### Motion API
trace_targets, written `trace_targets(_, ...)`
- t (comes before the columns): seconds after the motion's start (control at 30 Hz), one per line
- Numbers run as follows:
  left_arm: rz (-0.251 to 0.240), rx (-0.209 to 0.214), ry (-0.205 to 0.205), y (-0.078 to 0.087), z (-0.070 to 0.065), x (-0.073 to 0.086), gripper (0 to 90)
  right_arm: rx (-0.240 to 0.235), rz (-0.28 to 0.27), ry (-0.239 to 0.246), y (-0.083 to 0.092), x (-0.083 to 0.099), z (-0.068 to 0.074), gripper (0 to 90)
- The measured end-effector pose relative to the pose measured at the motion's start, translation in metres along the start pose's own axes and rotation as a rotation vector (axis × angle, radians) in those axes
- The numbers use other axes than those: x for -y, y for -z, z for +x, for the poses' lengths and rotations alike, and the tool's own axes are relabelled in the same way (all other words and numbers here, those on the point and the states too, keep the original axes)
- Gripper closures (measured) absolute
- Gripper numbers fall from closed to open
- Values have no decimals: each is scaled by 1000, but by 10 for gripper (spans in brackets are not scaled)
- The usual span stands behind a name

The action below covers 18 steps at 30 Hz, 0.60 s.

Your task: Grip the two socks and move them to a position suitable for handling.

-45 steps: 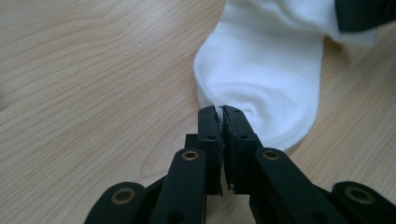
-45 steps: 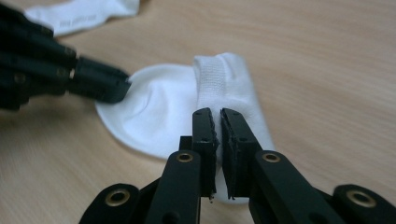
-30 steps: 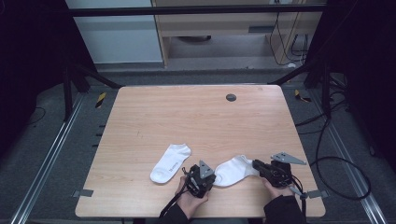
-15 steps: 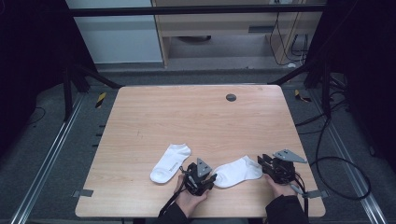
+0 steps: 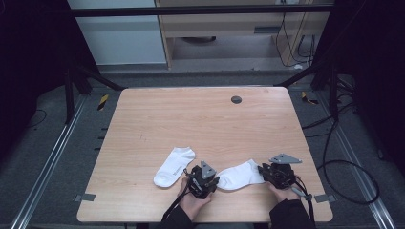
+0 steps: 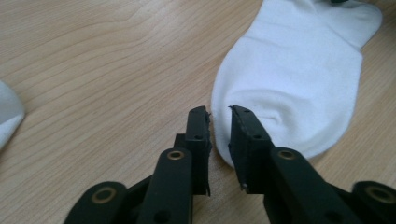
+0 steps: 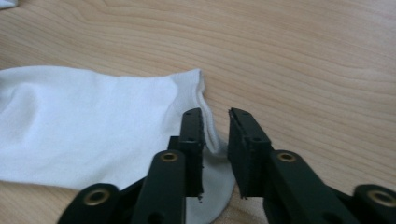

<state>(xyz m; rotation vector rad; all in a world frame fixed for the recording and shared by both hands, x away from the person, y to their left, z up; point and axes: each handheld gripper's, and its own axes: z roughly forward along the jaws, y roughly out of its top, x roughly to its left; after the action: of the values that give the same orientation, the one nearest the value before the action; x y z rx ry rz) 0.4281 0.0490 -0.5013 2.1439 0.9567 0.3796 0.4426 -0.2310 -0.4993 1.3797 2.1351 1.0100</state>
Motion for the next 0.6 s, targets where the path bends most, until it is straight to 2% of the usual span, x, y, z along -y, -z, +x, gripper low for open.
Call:
trace_targets(0.07, 6, 3, -2, 0, 0, -1, 810, -7, 14, -5, -1, 0, -1, 818)
trace_targets(0.1, 9, 5, 1, 0, 0, -1, 810, -7, 14, -5, -1, 0, -1, 818)
trace_targets(0.13, 9, 6, 4, 1, -1, -2, 876, -21, 20, -5, 0, -2, -1, 856)
trace_targets(0.23, 6, 11, 8, 4, 1, -3, 885, -29, 9, -5, 2, -4, 0, 861)
trace_targets(0.3, 7, 10, 3, 9, 3, -5, 887, -50, -19, -6, 7, -8, 3, 864)
trace_targets(0.47, 0, 0, -15, 31, 15, -9, 887, -91, -50, 4, 11, -13, 16, 863)
trace_targets(0.6, 6, -10, -29, 47, 26, -5, 887, -129, -65, 26, 10, -18, 32, 863)
